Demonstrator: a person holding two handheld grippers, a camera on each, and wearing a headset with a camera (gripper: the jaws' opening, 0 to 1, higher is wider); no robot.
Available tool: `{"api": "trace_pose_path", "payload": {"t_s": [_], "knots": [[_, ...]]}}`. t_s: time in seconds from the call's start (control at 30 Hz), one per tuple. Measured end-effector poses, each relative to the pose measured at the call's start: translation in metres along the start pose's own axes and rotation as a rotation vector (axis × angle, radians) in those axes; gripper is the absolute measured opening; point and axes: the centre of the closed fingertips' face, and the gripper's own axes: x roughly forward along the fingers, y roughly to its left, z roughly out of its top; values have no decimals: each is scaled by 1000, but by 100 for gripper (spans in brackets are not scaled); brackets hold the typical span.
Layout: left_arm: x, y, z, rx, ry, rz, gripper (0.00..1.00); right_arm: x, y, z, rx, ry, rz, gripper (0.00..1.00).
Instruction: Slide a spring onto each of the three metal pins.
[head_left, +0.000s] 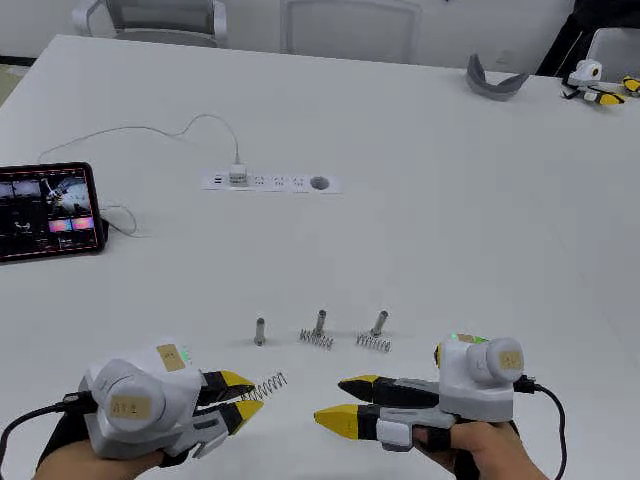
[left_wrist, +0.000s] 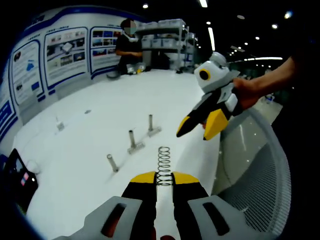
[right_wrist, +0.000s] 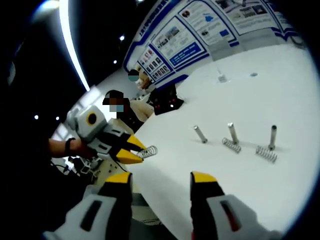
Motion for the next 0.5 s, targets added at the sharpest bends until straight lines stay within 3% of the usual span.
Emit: {"api": "trace_pose_path", "payload": {"t_s": [0.5], "knots": [[9,-24,12,58,-3,-62,11,12,20,6,29,-11,96,30]]}}
